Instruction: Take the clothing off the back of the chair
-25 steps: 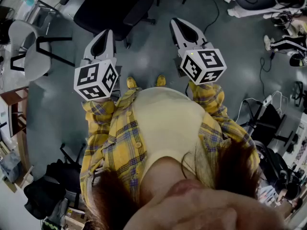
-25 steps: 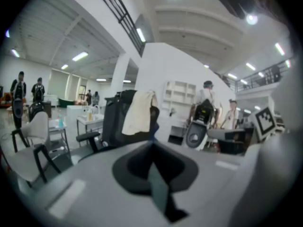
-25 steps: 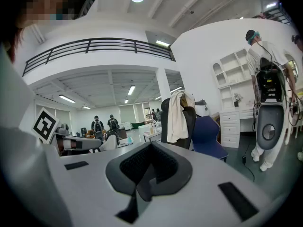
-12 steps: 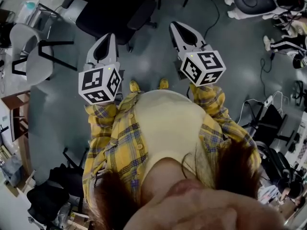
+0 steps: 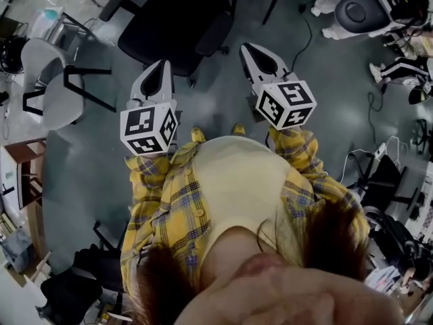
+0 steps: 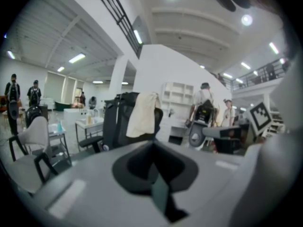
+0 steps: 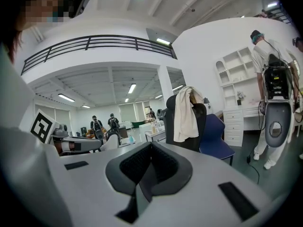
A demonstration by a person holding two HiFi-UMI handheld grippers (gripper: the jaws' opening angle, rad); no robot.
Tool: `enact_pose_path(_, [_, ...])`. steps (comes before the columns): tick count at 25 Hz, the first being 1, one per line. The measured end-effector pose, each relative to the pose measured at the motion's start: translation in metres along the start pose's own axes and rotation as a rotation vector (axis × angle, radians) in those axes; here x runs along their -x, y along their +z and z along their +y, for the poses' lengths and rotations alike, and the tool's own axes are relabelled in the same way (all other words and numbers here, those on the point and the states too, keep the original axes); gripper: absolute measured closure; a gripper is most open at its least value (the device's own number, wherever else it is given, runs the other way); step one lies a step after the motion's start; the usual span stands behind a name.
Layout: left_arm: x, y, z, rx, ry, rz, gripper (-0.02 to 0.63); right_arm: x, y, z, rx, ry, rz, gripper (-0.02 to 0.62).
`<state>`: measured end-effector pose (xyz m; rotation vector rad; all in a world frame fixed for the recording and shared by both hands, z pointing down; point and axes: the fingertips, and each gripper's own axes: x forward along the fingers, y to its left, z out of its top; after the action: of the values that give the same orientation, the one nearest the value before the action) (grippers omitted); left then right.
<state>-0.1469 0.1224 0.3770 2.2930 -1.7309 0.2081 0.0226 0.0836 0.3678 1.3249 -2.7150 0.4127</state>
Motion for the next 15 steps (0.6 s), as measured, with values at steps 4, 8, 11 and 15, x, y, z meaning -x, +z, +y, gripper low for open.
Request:
enact_pose_path(4, [0.007, -0.001, 0.017, -0.010, -0.016, 0.005, 0.603, -0.013, 0.000, 0.022, 0.008, 0.001, -0.001, 0.581])
enact_pose_path(8, [0.012, -0.006, 0.030, -0.007, -0.039, 0.012, 0.603, -0.020, -0.005, 0.039, 0.022, -0.008, 0.020, 0.581])
enact_pose_path(11, [0.010, -0.014, 0.038, 0.009, -0.046, 0.021, 0.603, -0.024, -0.011, 0.044, 0.036, -0.015, 0.040, 0.581])
enact_pose_path(15, [-0.001, -0.017, 0.035, 0.028, -0.048, 0.029, 0.603, -0.028, -0.012, 0.033, 0.027, -0.015, 0.052, 0.581])
